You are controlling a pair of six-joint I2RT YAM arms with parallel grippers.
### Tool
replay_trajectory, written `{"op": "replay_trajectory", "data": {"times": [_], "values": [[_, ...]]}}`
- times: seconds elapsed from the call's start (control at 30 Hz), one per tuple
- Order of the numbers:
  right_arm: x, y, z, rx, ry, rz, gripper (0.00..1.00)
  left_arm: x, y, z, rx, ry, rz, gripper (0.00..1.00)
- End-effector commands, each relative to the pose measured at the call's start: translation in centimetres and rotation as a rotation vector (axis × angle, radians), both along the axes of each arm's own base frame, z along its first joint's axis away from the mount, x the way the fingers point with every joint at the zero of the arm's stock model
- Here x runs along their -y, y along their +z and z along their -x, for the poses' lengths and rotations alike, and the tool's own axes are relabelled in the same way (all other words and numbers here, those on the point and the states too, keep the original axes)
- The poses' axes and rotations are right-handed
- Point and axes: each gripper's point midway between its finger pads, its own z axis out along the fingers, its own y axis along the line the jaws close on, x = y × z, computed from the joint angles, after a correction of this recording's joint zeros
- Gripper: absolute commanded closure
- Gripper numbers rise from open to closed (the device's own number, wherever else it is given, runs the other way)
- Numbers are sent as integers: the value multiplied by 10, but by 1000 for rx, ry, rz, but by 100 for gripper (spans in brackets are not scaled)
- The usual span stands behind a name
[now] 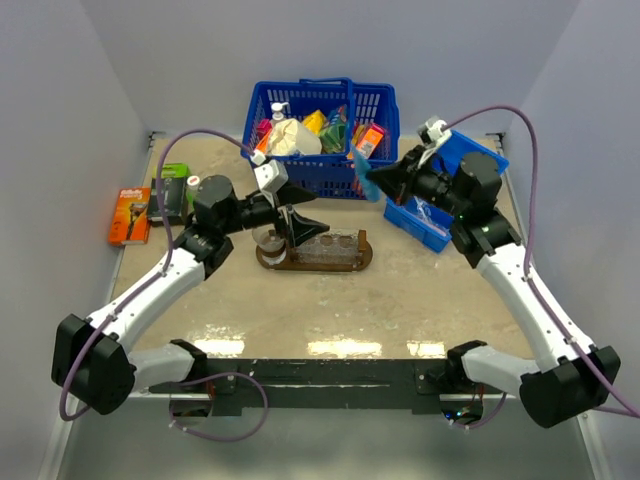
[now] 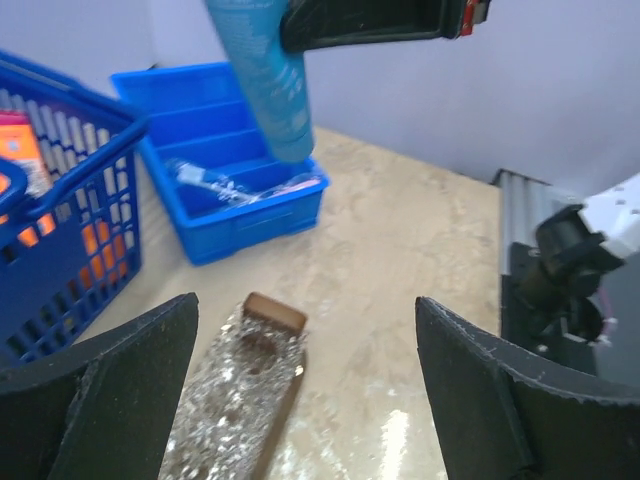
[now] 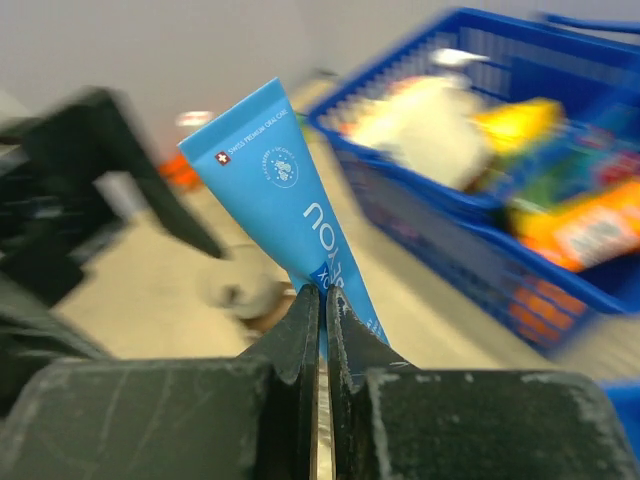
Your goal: Prepare toiletry sets of a toothbrush and toothpaste on the tray
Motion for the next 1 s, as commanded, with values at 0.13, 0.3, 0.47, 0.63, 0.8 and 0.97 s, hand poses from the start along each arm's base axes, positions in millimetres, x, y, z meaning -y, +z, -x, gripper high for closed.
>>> {"op": "replay_trajectory", "data": {"times": [0.13,0.3,0.47,0.63,0.8,0.97], "values": [[-88,57,96,83,590,-199,100,4,46,58,80,-243,200,4],[-107,63,121,73,707,-230,100,4,51,58,95,-233,218,4],[-113,67,132,81,763,-239,100,5,52,59,85,-246,231,3],[-120,59,137,57,818,-224,100,6,51,68,58,-303,270,12],[-124,50,133,38,829,-214,100,10,44,70,29,-354,267,33],[-124,49,129,40,809,-211,100,12,37,71,3,-382,260,53]]}}
